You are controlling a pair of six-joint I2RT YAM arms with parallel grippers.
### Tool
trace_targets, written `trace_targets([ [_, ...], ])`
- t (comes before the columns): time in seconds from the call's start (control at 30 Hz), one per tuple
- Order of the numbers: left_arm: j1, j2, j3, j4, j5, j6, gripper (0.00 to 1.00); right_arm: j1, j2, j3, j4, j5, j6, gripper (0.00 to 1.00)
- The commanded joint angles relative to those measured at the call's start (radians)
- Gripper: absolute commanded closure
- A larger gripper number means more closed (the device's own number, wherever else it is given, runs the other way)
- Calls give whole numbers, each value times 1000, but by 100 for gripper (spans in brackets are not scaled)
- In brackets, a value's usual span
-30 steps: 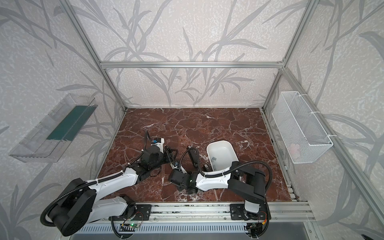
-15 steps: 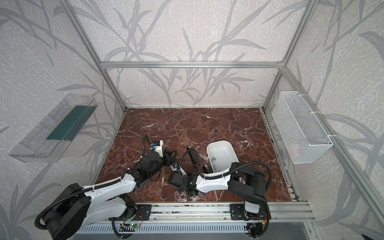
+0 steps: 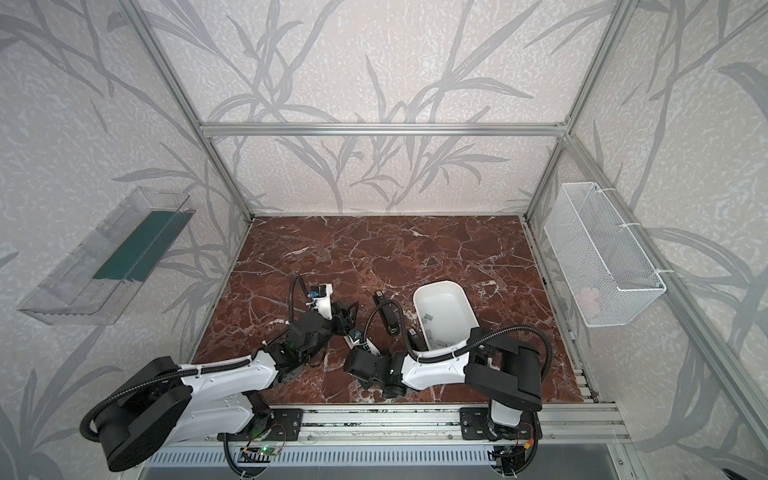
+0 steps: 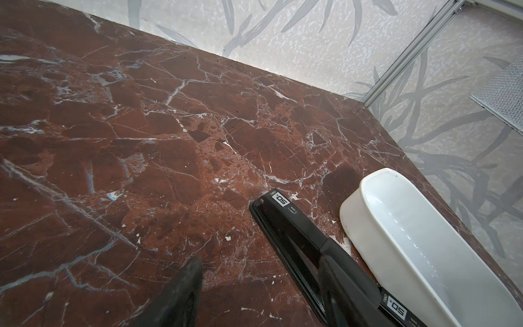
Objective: Load the staples into the stapler
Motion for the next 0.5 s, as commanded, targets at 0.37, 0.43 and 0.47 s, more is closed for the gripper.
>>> trace_targets([
  [0.37,-94,92,-24,62,49,74,29,20,7,-98,201,16,-78,60],
  [0.43,-94,97,-26,73,46,71,31,32,-29,-128,255,28,-87,60],
  [0.47,-95,97,-26,76,45,69,32,39,-40,-145,286,36,-92,60],
])
